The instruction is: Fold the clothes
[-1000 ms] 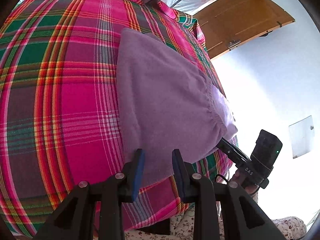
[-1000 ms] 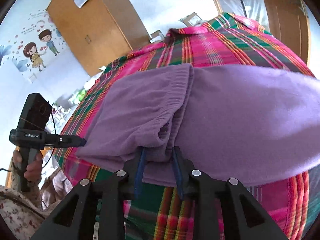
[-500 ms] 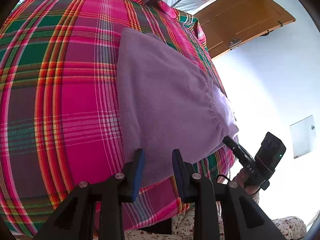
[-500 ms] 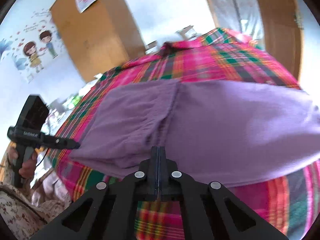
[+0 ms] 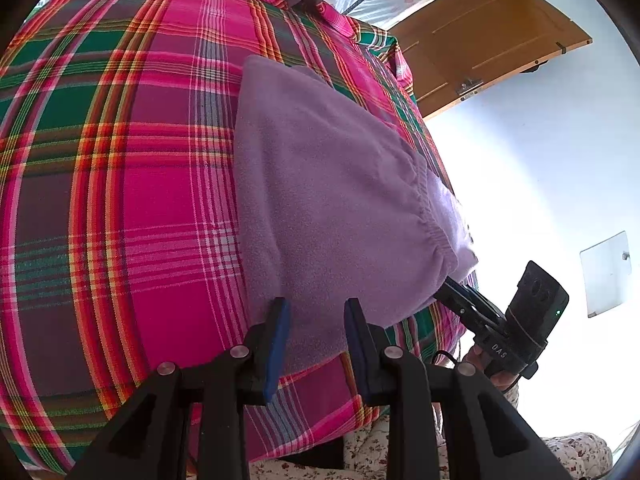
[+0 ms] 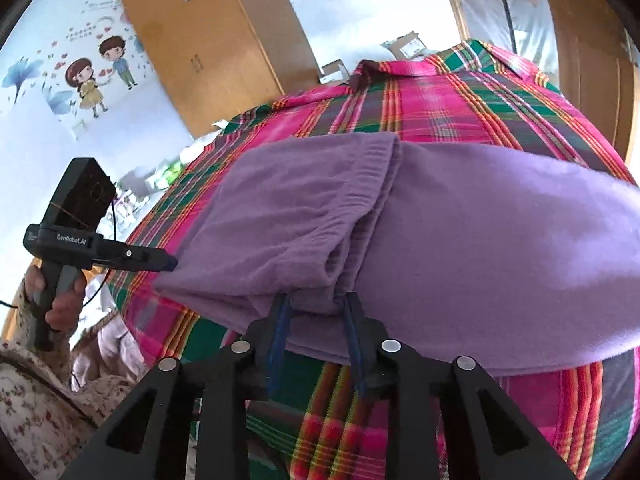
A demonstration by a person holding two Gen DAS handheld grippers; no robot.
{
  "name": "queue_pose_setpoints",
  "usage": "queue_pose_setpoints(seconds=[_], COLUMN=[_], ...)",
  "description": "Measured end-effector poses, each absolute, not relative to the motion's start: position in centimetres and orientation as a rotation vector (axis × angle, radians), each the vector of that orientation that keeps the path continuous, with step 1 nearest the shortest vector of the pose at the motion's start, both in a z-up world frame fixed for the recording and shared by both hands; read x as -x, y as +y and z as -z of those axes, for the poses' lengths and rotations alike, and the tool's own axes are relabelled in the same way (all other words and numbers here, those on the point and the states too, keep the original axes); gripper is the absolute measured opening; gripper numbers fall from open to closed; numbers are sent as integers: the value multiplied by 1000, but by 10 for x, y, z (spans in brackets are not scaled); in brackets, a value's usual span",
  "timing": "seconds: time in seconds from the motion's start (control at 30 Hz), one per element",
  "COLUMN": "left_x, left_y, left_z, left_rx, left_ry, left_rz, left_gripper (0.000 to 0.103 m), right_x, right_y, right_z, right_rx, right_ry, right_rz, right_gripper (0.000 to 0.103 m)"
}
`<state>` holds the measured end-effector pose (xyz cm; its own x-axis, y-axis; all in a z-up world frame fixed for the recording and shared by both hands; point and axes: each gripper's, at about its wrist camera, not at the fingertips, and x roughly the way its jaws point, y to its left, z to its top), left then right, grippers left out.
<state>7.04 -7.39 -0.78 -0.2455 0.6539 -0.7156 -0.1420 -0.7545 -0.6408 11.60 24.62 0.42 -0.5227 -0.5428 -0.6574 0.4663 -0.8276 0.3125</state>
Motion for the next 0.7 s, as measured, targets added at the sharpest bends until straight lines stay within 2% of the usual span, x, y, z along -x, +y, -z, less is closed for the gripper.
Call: queue_pose_setpoints(seconds=[0.3, 0.33, 0.4, 0.43, 0.47, 0.7], left_x=[-70, -70, -70, -70, -69, -67], left_y=[-72, -72, -71, -71, -71, -70], left_z=[8, 8, 8, 8, 8, 9], left_rx=[1499, 1499, 1499, 1499, 1499, 1498], left_ry=[-630, -629, -627, -628, -629, -639], left_rz=[-2039, -2039, -2039, -2039, -2039, -2035], left_gripper=[29, 29, 29, 29, 29, 29], right_x=[-108, -108, -109, -109, -110, -111], right_y=[243, 241, 240, 240, 242, 254], right_z=[-2, -2, -3, -4, -5, -8], right_rx=[-1052, -1052, -1050, -1043, -1033, -1016], right_ry=[-156, -145, -125, -120, -123, -182], right_rz=[2311, 2313, 2321, 2331, 2337, 2364], right_gripper=[37, 36, 23, 13, 8, 4])
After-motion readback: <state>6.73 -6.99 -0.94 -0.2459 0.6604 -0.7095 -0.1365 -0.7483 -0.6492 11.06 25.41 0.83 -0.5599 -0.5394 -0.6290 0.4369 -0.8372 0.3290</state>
